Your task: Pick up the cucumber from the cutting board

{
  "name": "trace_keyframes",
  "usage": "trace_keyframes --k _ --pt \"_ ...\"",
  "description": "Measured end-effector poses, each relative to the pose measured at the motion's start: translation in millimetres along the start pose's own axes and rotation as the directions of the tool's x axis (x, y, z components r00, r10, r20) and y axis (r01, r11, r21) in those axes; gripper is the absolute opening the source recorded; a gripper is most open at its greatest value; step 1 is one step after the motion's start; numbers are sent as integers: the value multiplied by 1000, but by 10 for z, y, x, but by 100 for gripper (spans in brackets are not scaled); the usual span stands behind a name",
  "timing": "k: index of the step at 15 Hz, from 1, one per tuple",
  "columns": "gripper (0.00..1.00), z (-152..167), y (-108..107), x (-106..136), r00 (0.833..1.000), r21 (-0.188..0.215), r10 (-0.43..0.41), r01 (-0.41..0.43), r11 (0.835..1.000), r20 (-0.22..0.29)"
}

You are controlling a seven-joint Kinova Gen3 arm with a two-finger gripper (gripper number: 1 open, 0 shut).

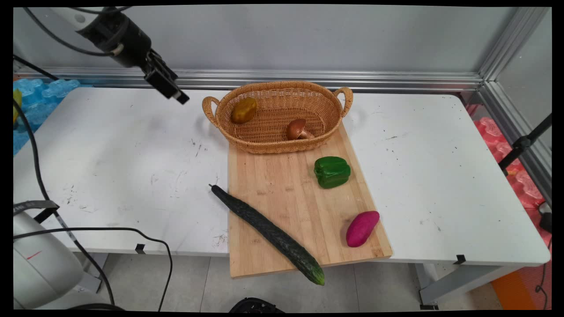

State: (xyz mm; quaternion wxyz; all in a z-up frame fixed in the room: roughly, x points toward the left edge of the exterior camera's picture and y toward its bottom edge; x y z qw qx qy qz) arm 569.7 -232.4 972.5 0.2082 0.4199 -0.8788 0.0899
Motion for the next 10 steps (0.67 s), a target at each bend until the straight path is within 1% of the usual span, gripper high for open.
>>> trace_keyframes --k 2,4,6,7,8,10 --pt "100 14 89 16 998 -38 59 -59 998 7" --pt "100 36 176 32 993 -76 119 -118 990 9" --pt "100 76 287 52 981 -122 196 -194 973 5" --pt "100 94 323 61 975 -136 220 -218 967 3" --pt "100 122 377 74 967 -156 255 -252 955 -1" --pt "100 212 508 120 942 -200 336 -333 921 -17"
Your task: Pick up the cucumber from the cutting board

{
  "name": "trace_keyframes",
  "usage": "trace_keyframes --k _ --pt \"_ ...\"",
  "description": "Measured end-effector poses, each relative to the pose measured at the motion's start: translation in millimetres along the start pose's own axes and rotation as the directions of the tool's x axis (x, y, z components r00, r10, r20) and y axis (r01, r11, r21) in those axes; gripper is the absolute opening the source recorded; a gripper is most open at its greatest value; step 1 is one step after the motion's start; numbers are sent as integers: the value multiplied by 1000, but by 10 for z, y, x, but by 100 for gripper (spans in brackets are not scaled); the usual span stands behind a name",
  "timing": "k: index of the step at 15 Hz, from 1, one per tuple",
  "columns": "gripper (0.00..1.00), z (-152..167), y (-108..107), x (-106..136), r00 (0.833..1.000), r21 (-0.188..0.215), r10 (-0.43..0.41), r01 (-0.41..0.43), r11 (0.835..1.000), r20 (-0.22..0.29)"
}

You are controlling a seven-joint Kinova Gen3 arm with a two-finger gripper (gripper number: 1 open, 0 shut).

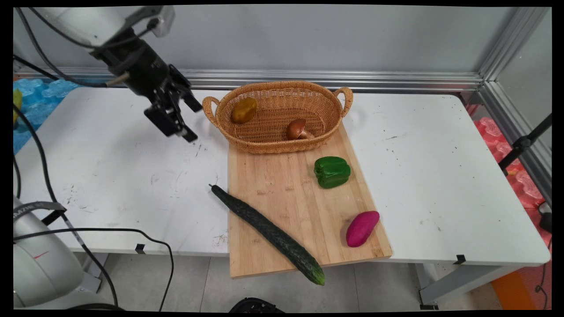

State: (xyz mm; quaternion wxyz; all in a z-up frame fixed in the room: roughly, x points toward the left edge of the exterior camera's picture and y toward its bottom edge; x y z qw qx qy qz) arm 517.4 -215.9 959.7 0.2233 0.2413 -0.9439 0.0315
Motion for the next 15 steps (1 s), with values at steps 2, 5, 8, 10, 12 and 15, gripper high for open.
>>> trace_keyframes --k 2,5,8,10,12,15 --pt "100 97 55 67 998 -30 63 -63 998 -1" --pt "100 274 140 171 987 -79 162 -162 984 -7" --pt "100 459 220 264 969 -122 248 -248 961 -15" --pt "100 599 275 330 951 -151 308 -308 939 -23" --pt "100 807 351 413 920 -191 390 -390 901 -35" --pt "100 1074 434 505 875 -232 482 -479 847 -49"
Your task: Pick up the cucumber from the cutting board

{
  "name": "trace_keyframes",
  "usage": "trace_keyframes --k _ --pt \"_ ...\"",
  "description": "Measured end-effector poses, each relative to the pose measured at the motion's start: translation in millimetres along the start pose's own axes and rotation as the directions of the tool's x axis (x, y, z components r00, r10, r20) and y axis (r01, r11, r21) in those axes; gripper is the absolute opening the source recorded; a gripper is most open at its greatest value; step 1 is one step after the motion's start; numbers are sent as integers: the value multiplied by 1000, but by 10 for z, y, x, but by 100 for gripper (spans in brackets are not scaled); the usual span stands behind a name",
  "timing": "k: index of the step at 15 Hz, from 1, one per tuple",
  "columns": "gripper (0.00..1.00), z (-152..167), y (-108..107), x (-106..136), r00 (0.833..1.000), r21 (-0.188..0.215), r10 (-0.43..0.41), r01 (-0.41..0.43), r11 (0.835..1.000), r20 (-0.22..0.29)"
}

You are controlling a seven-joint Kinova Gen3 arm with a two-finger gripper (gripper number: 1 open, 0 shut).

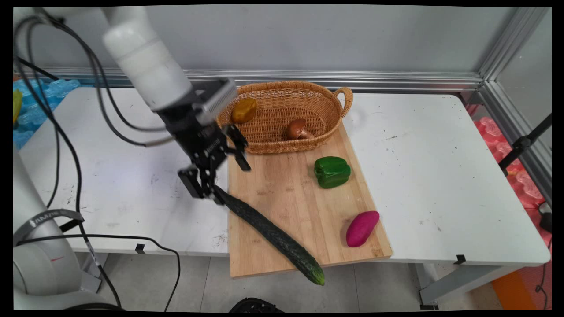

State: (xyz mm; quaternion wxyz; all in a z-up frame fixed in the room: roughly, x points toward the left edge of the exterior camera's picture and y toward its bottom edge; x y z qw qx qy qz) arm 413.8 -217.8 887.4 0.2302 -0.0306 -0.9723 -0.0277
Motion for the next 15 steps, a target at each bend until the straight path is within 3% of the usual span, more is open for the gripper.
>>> trace_keyframes --k 6,15 --pt "100 625 -126 184 982 -75 185 -182 980 36" --pt "100 1120 -238 274 954 -124 290 -279 952 80"
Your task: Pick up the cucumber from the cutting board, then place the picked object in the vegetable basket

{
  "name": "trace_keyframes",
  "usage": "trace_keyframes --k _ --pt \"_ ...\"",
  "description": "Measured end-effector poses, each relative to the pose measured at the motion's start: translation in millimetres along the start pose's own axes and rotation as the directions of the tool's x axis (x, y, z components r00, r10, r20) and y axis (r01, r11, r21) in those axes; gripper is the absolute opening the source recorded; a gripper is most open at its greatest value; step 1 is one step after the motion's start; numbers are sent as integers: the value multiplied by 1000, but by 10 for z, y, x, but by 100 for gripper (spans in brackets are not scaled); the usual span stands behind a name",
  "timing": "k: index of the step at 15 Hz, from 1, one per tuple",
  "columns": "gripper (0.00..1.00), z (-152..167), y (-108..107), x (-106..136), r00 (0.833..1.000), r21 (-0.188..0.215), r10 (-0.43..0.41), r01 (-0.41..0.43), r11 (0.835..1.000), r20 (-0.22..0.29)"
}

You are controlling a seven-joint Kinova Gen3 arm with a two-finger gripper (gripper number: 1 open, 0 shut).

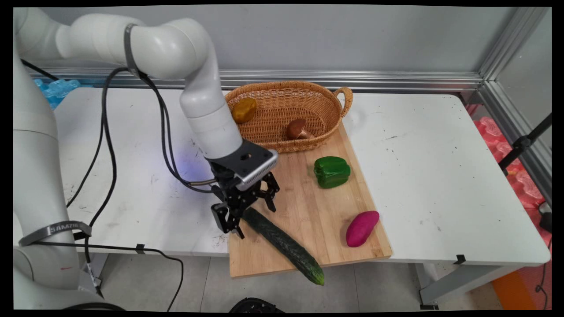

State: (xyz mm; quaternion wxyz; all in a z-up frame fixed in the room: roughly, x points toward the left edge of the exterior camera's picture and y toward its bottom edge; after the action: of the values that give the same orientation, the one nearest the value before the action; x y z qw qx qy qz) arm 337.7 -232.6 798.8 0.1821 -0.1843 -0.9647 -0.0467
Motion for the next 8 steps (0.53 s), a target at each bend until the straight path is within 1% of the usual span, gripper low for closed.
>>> trace_keyframes --k 1,2,5,8 --pt "100 37 -17 6 1000 -2 8 -8 1000 5" --pt "0 70 -31 13 1000 -4 13 -13 1000 8" --pt "0 129 -68 34 1000 -7 26 -26 1000 15" --pt "0 120 -87 53 999 -11 30 -29 1000 16"
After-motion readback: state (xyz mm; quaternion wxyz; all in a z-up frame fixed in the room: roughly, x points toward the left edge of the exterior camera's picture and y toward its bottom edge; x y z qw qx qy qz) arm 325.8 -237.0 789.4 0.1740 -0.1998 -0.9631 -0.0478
